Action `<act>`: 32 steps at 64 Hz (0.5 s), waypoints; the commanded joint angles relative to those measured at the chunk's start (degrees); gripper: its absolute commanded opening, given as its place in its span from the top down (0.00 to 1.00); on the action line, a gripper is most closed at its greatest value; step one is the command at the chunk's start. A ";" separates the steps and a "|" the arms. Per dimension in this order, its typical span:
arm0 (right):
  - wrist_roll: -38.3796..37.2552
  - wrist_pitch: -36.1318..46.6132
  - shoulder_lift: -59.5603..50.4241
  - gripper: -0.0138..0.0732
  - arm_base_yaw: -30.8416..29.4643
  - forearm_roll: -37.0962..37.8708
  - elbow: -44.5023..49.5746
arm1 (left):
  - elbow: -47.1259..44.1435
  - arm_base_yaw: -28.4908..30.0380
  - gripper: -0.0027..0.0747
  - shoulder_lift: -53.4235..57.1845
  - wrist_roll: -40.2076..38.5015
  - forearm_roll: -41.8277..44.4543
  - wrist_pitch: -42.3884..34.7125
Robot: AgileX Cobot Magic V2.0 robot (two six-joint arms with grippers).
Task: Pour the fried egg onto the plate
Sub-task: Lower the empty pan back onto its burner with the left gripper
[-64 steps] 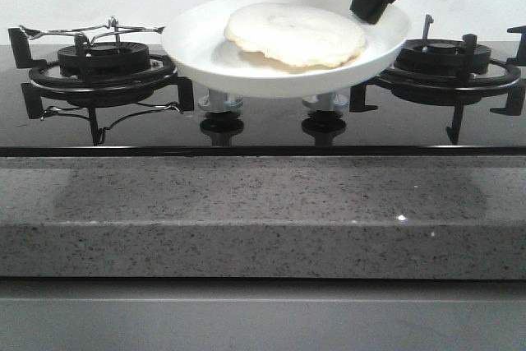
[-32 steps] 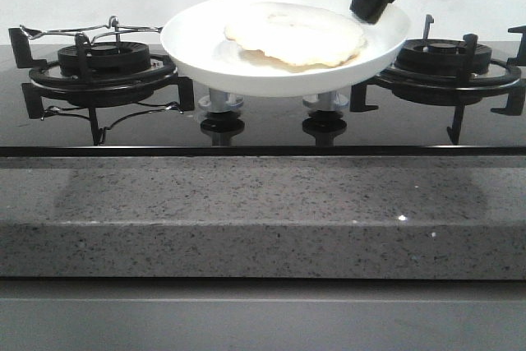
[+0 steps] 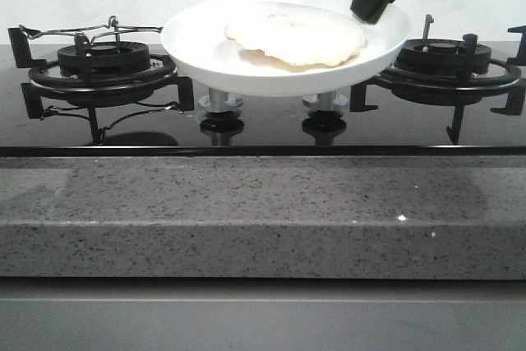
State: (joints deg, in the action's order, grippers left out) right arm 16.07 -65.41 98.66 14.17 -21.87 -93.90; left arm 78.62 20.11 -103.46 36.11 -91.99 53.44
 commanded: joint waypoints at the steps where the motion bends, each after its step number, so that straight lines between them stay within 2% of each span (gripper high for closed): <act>1: 0.45 1.71 -3.15 0.91 -0.13 -2.45 -1.60 | 1.70 0.08 0.99 1.41 -0.66 -5.90 1.77; 32: 0.45 1.76 -3.15 0.91 -0.13 -2.45 -1.60 | 1.70 0.08 0.99 -1.99 0.41 -6.62 0.31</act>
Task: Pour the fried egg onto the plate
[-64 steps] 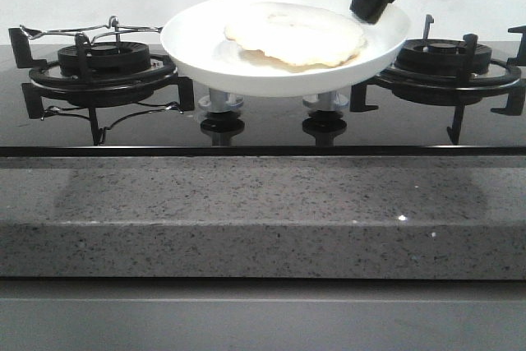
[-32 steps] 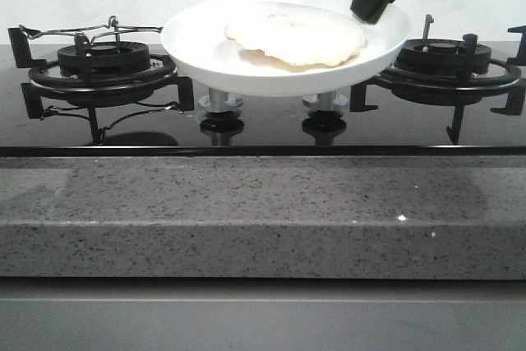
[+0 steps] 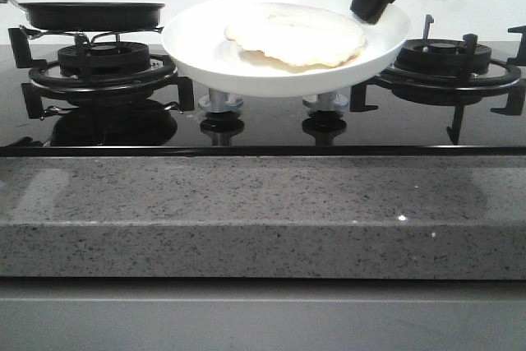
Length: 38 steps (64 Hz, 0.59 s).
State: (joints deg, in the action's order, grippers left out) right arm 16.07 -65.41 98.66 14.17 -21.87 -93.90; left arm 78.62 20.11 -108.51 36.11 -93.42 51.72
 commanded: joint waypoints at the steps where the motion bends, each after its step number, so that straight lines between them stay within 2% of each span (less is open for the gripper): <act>1: 0.45 1.76 -3.15 0.91 -0.13 -2.45 -1.60 | 1.70 0.08 0.99 3.06 0.51 -5.08 2.02; 7: 0.45 1.76 -3.15 0.91 -0.13 -2.45 -1.60 | 1.70 0.08 0.93 3.06 0.74 -4.54 2.15; 13: 0.45 1.76 -3.15 0.91 -0.13 -2.45 -1.60 | 1.70 0.08 0.83 3.06 0.74 -3.73 2.73; 25: 0.45 1.76 -3.15 0.91 -0.13 -2.45 -1.60 | 1.70 0.08 0.55 3.06 0.74 -3.44 5.52; 32: 0.45 1.76 -3.15 0.91 -0.13 -2.45 -1.60 | 1.70 0.08 0.34 3.06 0.74 -1.67 7.21; 38: 0.45 1.76 -3.15 0.91 -0.13 -2.45 -1.60 | 1.70 0.08 0.28 3.06 0.74 0.15 9.42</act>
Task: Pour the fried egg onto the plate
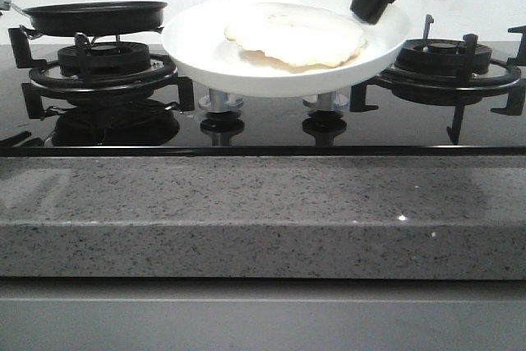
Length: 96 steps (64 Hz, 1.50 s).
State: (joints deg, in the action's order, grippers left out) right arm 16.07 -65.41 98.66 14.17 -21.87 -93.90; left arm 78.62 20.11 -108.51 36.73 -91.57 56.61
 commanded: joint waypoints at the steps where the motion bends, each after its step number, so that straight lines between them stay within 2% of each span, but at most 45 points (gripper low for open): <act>1: 0.45 1.76 -3.15 0.91 -0.13 -2.45 -1.60 | 1.70 0.08 0.28 3.06 0.13 -1.39 5.02; 17: 0.45 1.76 -3.15 0.91 -0.13 -2.45 -1.60 | 1.70 0.08 0.29 3.06 0.13 6.43 11.45; 22: 0.45 1.76 -3.15 0.91 -0.13 -2.45 -1.60 | 1.70 0.08 0.32 3.06 0.13 7.43 13.03; 33: 0.45 1.76 -3.15 0.91 -0.13 -2.45 -1.60 | 1.70 0.08 0.54 3.06 0.13 7.43 15.21; 45: 0.45 1.76 -3.15 0.91 -0.13 -2.45 -1.60 | 1.70 0.08 0.90 3.06 0.13 7.67 15.91; 49: 0.45 1.76 -3.15 0.91 -0.13 -2.45 -1.60 | 1.70 0.08 0.99 3.17 0.13 7.77 15.91; 63: 0.45 1.76 -3.15 0.91 -0.13 -2.45 -1.60 | 1.70 0.08 0.99 5.09 0.13 8.48 15.91; 72: 0.45 1.76 -3.15 0.91 -0.13 -2.45 -1.60 | 1.70 -0.42 0.99 8.95 1.62 13.77 14.97; 87: 0.45 1.76 -3.15 0.91 -0.13 -2.45 -1.60 | 1.70 -5.31 0.99 20.28 1.51 30.56 4.23; 96: 0.45 1.76 -3.15 0.91 -0.13 -2.45 -1.60 | 1.10 -13.25 0.99 29.95 -4.89 49.83 -4.16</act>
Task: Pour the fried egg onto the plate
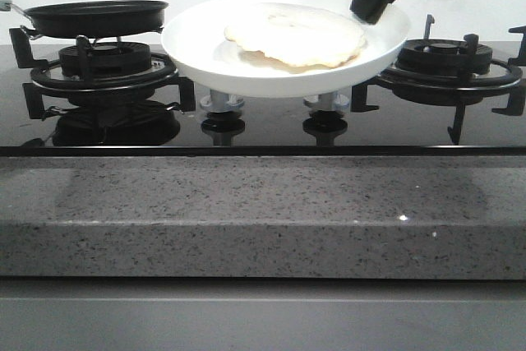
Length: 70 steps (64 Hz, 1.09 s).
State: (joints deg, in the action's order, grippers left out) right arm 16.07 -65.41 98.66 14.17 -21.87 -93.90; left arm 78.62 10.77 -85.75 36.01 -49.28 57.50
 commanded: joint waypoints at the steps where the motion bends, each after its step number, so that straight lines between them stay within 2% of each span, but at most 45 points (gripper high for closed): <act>1: 0.45 1.76 -3.15 0.91 -0.13 -2.45 -1.60 | 0.97 -4.74 0.99 8.09 -4.54 8.34 -5.45; 12: 0.45 1.76 -3.15 0.91 -0.13 -2.45 -1.60 | -6.39 -13.69 0.99 18.45 -11.81 21.91 -16.03; 18: 0.45 1.76 -3.15 0.91 -0.13 -2.45 -1.60 | -12.88 -17.66 0.99 24.73 -13.37 24.23 -22.28; 28: 0.45 1.76 -3.15 0.91 -0.13 -2.45 -1.60 | -23.96 -20.84 0.99 33.51 -13.37 25.35 -31.74; 39: 0.45 1.76 -3.15 0.91 -0.13 -2.45 -1.60 | -36.50 -21.11 0.99 43.42 -13.37 25.89 -40.83; 50: 0.45 1.76 -3.15 0.91 -0.13 -2.45 -1.60 | -45.55 -21.11 0.99 52.90 -13.37 25.97 -46.19; 59: 0.45 1.76 -3.15 0.91 -0.13 -2.45 -1.60 | -48.45 -21.11 0.99 57.32 -13.37 25.97 -46.60; 70: 0.45 1.97 -3.08 0.91 -0.13 -2.51 -1.60 | -48.56 -21.11 0.99 57.64 -13.37 25.97 -47.00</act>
State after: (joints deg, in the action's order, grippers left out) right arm 16.07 -65.32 98.66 14.17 -21.87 -93.90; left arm 28.66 -9.90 -28.03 23.18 -22.77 15.44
